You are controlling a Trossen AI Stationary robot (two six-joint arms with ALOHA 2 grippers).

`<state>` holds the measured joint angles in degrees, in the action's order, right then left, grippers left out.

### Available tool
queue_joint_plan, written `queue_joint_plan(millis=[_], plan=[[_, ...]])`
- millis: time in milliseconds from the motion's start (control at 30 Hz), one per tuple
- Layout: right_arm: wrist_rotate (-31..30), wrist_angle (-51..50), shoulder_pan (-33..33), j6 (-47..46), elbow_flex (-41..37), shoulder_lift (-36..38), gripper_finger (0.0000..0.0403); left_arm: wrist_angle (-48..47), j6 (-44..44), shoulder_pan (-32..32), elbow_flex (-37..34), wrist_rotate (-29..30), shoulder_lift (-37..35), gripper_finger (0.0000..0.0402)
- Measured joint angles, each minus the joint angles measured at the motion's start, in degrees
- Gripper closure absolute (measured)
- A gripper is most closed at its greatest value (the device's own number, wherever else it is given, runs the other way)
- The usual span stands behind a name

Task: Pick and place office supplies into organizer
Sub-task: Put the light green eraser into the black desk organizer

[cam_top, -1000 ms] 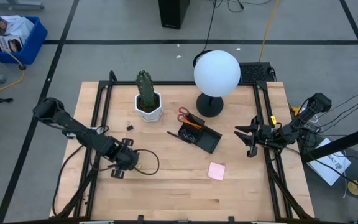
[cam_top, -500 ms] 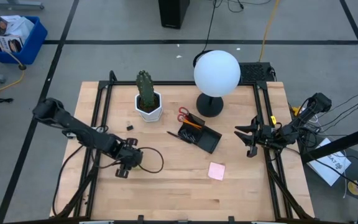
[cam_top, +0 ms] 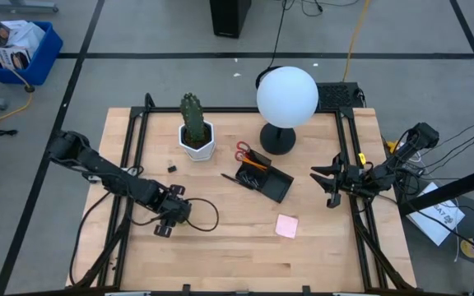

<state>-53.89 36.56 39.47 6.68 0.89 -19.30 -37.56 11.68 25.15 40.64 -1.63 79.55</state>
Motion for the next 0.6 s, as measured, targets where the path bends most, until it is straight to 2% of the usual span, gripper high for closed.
queue_joint_plan(millis=[200, 600], plan=[[0.0, 0.0, 0.0, 0.0, 0.0, 0.0, 0.0303, 1.0, 0.0, 0.2, 0.0, -2.4, 1.9, 0.0227], [0.0, 0.0, 0.0, 0.0, 0.0, 0.0, 0.0303, 1.7, 0.7, 0.0, -1.4, -1.2, 4.9, 0.0227]])
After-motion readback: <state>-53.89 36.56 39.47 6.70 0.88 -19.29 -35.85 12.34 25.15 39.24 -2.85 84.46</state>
